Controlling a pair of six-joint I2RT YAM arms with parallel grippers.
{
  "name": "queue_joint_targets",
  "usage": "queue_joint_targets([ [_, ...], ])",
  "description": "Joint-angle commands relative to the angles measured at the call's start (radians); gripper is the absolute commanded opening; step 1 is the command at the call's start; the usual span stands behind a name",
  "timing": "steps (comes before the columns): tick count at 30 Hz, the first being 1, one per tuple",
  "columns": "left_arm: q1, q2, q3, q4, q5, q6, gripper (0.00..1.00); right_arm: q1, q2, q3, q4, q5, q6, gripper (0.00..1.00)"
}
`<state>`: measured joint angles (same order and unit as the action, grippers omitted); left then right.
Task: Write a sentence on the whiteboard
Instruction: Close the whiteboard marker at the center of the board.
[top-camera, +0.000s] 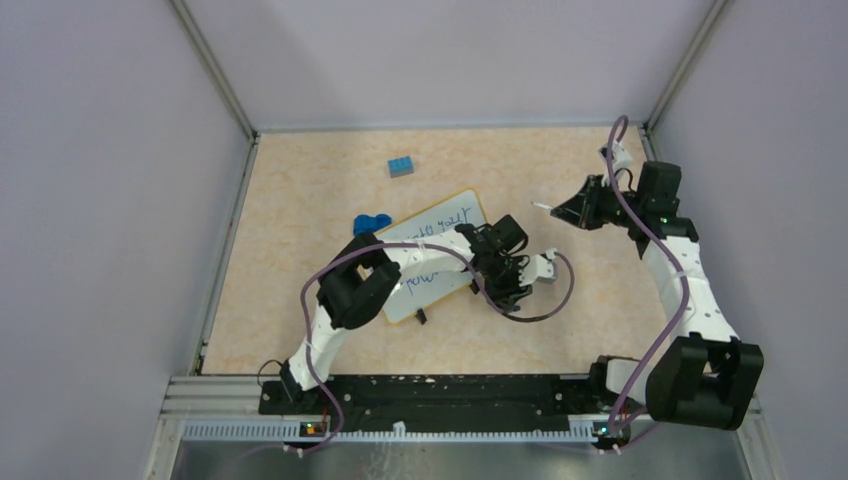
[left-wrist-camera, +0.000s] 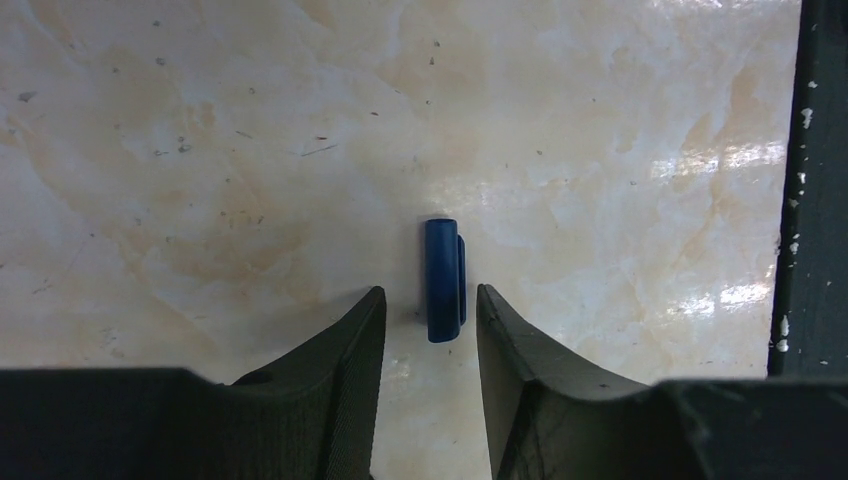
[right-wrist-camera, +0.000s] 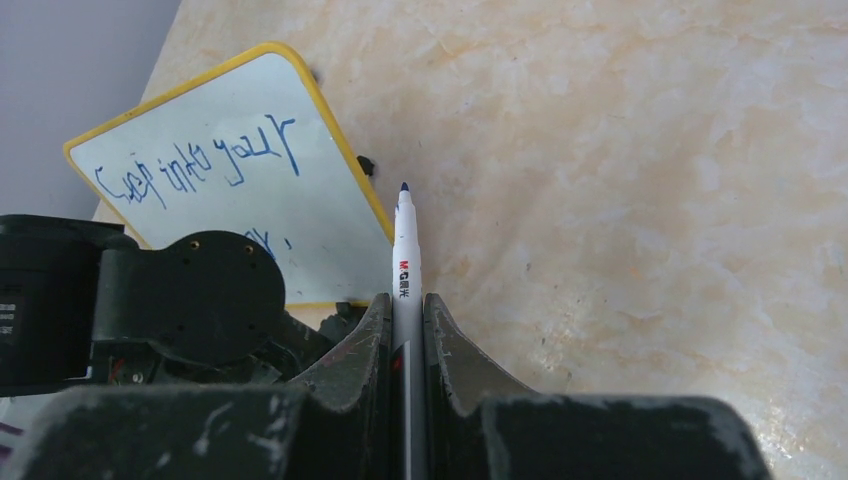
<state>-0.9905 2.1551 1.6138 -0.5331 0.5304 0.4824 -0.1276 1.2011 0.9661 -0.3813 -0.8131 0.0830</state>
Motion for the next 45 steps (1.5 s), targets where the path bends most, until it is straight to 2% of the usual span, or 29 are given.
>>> queue_joint_targets([
  [1,-0.014,0.022,-0.008,0.027,-0.007,0.018,0.42,-0.012,-0.035,-0.007,0.045,-0.017,0.002,0.0],
  [4,-0.026,0.031,-0.019,0.026,-0.034,0.026,0.4,-0.012,-0.032,-0.005,0.045,-0.032,-0.006,0.0],
  [10,-0.053,0.019,-0.061,0.006,-0.112,0.055,0.29,-0.012,-0.031,-0.003,0.042,-0.038,-0.009,0.0],
  [16,-0.109,-0.013,-0.103,-0.054,-0.223,0.082,0.28,-0.012,-0.028,-0.001,0.045,-0.052,-0.011,0.0],
  [21,-0.133,-0.007,-0.113,-0.081,-0.209,0.069,0.23,-0.012,-0.031,-0.003,0.043,-0.057,-0.018,0.0],
  [24,-0.129,-0.014,-0.08,-0.119,-0.186,0.056,0.16,-0.012,-0.029,-0.005,0.04,-0.061,-0.023,0.0],
  [31,-0.054,-0.163,-0.076,-0.124,-0.033,-0.005,0.0,-0.012,-0.025,0.002,0.04,-0.096,-0.019,0.0],
  [37,-0.021,-0.311,-0.081,-0.139,-0.018,-0.015,0.0,-0.012,-0.029,0.003,0.061,-0.164,-0.003,0.0],
  [45,0.15,-0.51,-0.121,-0.18,-0.024,0.016,0.0,-0.012,-0.028,-0.011,0.066,-0.354,-0.01,0.0],
])
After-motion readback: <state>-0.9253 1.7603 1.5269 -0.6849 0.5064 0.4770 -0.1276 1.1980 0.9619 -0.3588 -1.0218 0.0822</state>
